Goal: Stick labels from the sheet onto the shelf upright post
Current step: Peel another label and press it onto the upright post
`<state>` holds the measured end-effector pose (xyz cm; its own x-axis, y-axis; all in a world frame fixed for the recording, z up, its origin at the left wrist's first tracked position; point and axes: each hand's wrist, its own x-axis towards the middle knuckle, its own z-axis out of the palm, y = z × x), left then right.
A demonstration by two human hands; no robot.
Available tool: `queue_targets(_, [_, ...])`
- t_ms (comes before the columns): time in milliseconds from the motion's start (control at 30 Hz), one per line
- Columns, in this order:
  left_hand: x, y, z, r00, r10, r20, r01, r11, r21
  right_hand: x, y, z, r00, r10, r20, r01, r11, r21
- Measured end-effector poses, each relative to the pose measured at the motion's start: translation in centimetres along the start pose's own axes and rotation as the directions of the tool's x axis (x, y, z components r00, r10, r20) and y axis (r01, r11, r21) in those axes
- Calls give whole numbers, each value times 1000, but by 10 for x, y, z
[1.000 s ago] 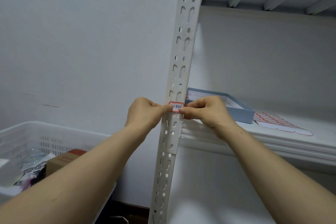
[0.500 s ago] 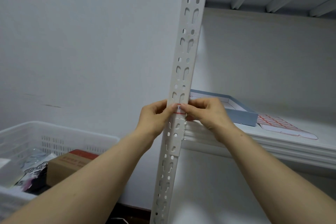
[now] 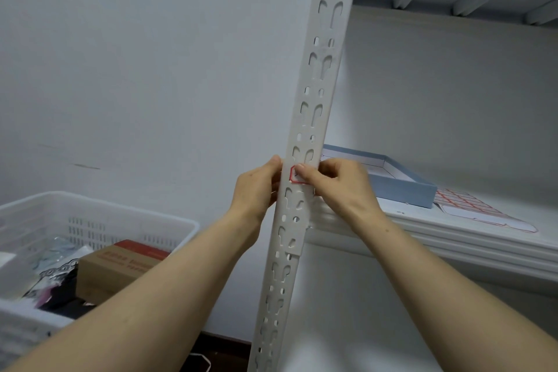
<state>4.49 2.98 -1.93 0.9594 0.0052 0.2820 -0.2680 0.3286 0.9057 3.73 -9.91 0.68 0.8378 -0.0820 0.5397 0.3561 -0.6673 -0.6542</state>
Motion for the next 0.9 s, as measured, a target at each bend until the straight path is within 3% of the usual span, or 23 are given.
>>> queue_targets(267, [-2,-3,0,1000,25,16,-24,999,-37,-2,2,1,999,38,27,-36,998,-45])
queue_targets(467, [-2,-5,0,1000,29,9,-29,999,-39,-2,2,-13,981,-44,188,14,987,160])
queue_targets(600, [-8,-11,-1,992,108,65,-107,994,-18,0,6,-28,946,-42,321,-56,955,290])
queue_targets(767, [-8,-11,0,978,200,53,-201,980,10,-1,9,-23,964,-66,257,-22,945,326])
queue_targets(900, [-6,-11,-2,983,174,60,-175,985,13,3,11,-28,952,-43,303,-52,954,296])
